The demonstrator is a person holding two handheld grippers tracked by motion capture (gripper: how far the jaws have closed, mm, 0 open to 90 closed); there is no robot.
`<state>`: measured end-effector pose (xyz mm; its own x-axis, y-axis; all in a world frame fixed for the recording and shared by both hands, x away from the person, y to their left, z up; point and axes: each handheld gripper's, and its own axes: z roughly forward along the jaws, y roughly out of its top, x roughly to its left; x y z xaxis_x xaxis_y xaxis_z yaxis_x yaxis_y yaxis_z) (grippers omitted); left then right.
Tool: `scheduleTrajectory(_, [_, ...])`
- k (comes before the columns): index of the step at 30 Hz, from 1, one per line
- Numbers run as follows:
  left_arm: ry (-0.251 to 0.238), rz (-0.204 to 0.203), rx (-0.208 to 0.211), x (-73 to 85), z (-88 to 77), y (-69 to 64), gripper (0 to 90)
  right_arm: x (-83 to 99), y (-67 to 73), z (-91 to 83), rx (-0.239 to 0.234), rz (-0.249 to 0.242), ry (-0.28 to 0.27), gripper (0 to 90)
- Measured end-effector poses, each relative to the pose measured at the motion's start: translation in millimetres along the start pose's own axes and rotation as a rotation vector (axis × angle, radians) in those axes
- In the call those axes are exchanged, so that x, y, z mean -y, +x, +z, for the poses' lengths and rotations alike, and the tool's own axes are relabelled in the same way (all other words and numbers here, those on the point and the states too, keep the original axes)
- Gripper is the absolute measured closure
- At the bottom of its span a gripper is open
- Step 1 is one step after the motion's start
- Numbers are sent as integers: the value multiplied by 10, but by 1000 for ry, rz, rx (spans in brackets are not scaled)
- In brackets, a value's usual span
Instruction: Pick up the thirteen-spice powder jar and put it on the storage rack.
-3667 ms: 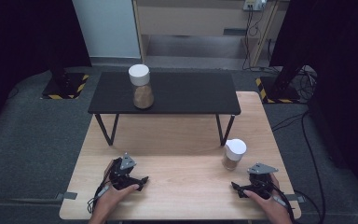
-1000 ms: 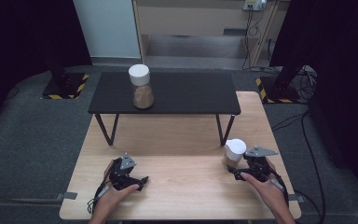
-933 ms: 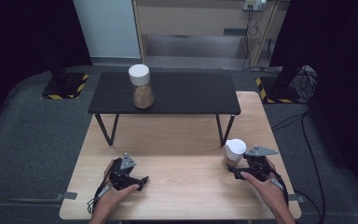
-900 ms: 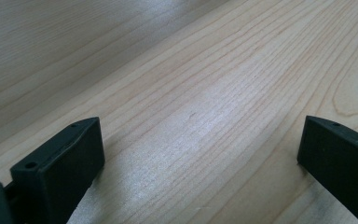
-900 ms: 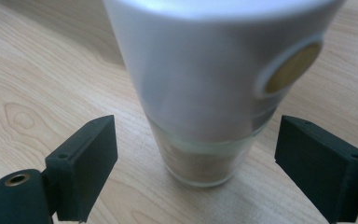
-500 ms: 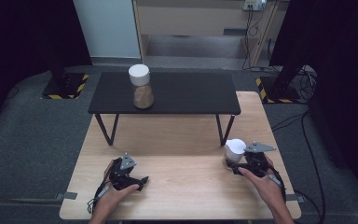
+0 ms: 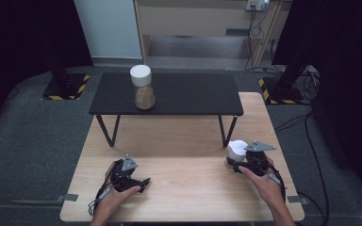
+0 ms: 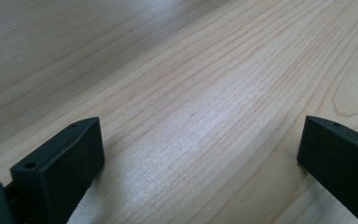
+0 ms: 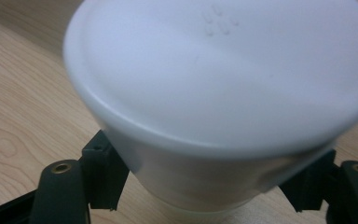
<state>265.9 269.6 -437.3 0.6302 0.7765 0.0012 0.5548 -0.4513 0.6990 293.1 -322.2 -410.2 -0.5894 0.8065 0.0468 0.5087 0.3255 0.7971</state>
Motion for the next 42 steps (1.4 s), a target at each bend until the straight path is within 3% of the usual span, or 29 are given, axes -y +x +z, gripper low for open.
scheduleTrajectory(14, [0,0,0,0,0,0,0,32,63,-65,14,-43,-12,315])
scheduleTrajectory(25, [0,0,0,0,0,0,0,-126,119,-185,-51,-96,-25,315])
scheduleTrajectory(36, [0,0,0,1,0,0,0,-383,232,-164,-127,-137,-29,315])
scheduleTrajectory(42, [0,0,0,0,0,0,0,-469,281,-142,-144,-154,-26,315])
